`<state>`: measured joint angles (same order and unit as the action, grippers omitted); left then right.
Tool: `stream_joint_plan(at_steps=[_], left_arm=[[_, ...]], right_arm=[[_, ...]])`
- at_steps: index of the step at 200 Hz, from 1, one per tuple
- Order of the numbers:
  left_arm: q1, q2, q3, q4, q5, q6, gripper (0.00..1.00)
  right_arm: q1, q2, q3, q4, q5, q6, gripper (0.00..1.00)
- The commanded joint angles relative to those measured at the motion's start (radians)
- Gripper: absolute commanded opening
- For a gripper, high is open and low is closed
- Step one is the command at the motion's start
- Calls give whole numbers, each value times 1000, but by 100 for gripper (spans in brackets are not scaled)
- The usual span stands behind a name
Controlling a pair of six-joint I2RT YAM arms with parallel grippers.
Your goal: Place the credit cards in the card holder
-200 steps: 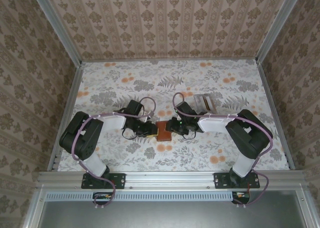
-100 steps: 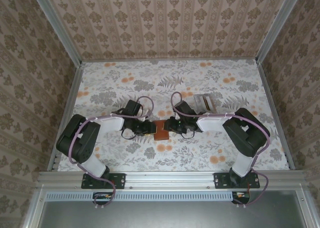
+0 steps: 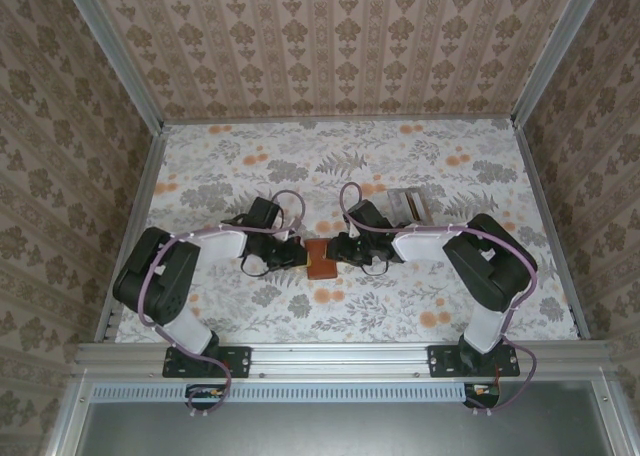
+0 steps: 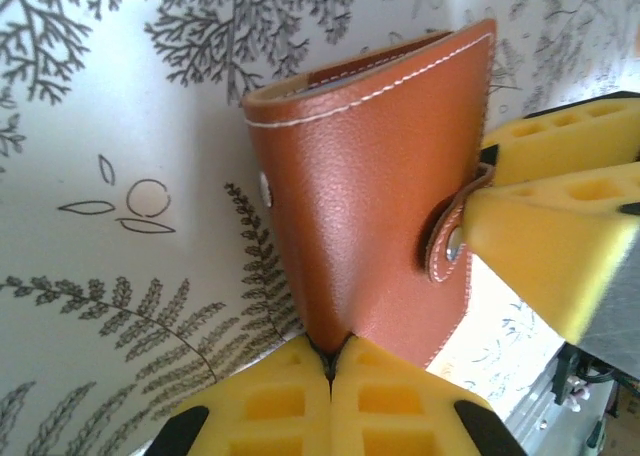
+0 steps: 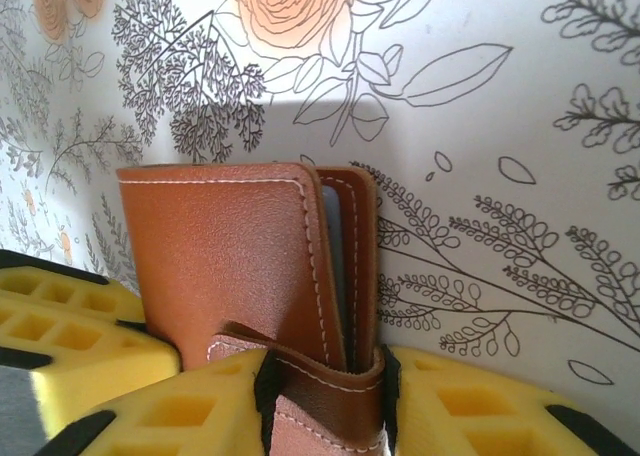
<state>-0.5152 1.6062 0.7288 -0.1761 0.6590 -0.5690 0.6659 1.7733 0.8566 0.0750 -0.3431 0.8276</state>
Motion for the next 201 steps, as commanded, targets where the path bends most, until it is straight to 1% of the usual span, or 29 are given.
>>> stream_joint_plan(at_steps=[1, 17, 33, 51, 64, 87, 106, 129, 150, 192, 201], left_arm=[[-5, -74, 16, 23, 72, -34, 0], [-5, -92, 17, 13, 86, -63, 0], [-7, -99, 18, -2, 86, -76, 0], [-9, -100, 17, -8, 84, -87, 0], [-11, -101, 15, -2, 84, -98, 0], [-11, -104, 15, 11, 86, -118, 0], [-9, -109, 9, 38, 78, -145, 0], [-8, -108, -10, 103, 78, -194, 0], [-8, -102, -28, 153, 79, -230, 0], [-8, -85, -29, 176, 89, -240, 0], [-9, -83, -30, 175, 92, -238, 0]], right_arm=[[20, -63, 17, -66, 92, -98, 39], [33, -118, 25, -139, 178, -149, 41], [43, -157, 37, -188, 226, -193, 42], [58, -176, 57, -211, 232, -233, 42], [68, -162, 86, -225, 206, -248, 43], [98, -127, 123, -234, 198, -213, 43], [112, -97, 145, -289, 243, -149, 43], [125, -70, 151, -349, 323, -132, 46], [126, -53, 154, -369, 332, -118, 47], [124, -35, 171, -399, 373, -115, 40], [125, -31, 177, -405, 380, -120, 37]])
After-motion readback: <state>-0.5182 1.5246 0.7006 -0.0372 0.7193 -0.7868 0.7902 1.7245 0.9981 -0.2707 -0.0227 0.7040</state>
